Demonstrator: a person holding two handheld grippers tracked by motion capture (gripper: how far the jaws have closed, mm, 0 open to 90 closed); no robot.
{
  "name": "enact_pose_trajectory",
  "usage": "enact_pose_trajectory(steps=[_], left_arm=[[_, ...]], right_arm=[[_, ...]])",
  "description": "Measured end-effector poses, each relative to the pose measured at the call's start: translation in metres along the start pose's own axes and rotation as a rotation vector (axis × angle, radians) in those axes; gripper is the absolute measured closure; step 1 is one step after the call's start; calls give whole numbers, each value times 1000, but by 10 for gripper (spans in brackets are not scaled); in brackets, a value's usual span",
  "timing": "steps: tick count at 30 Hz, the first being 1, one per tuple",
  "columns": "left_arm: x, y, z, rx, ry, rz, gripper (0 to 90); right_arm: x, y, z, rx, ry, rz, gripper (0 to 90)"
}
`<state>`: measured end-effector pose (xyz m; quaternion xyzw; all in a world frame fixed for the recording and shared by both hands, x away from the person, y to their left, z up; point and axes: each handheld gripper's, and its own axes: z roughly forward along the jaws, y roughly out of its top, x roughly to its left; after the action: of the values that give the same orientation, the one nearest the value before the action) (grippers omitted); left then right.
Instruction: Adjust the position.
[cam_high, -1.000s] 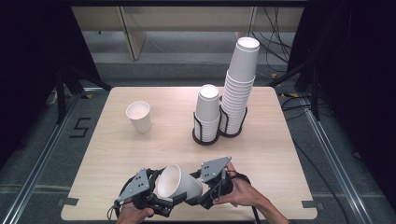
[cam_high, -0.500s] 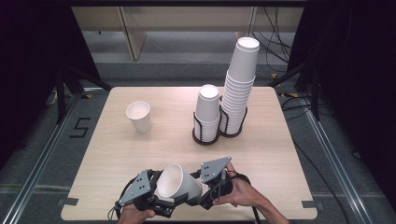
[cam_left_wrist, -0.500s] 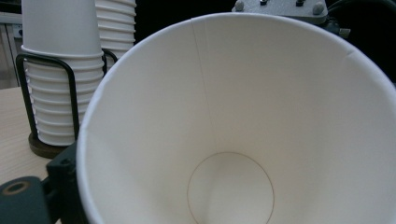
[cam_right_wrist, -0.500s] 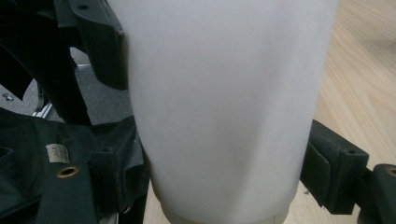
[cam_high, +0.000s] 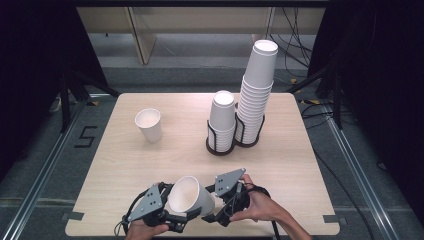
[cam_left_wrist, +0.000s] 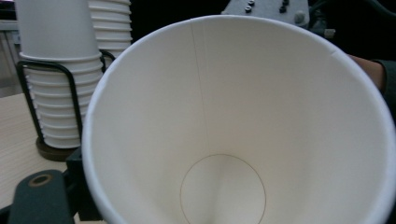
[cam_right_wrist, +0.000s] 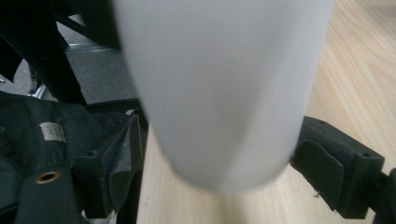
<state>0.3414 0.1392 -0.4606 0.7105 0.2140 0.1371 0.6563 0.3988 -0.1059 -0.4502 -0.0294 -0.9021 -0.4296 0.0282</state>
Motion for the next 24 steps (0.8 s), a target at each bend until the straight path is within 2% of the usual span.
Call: enact_pose_trajectory(steps=[2, 6, 7, 9, 13, 16, 17, 18, 20, 21, 22, 24], left_arm=[[3, 1, -2, 4, 30, -2, 137], [10, 0, -4, 15, 99, -5, 137], [11, 1, -6, 40, 123, -4, 136], [14, 0, -6, 61, 151, -2, 136], [17, -1, -6, 112, 221, 18, 135], [21, -2, -7, 141, 274, 29, 135], [22, -2, -7, 138, 293, 34, 135], [24, -1, -9, 162, 312, 43, 135], [30, 0, -11, 163, 340, 63, 135], [32, 0, -12, 169, 357, 71, 134], [35, -1, -12, 162, 367, 68, 134], [41, 0, -15, 171, 392, 67, 134]], right_arm=[[-1, -1, -3, 10, -7, 9, 181], [-7, -7, -9, 37, -67, 38, 183], [-8, -8, -10, 44, -80, 44, 183], [-11, -12, -12, 62, -123, 55, 187], [-14, -16, -16, 83, -175, 69, 177], [-14, -18, -18, 85, -192, 76, 182], [-14, -19, -19, 90, -206, 80, 183], [-14, -20, -20, 94, -210, 76, 185], [-13, -22, -20, 98, -212, 84, 191], [-12, -23, -21, 107, -220, 105, 191], [-13, -24, -21, 108, -221, 88, 191], [-13, -25, -22, 105, -225, 95, 192]])
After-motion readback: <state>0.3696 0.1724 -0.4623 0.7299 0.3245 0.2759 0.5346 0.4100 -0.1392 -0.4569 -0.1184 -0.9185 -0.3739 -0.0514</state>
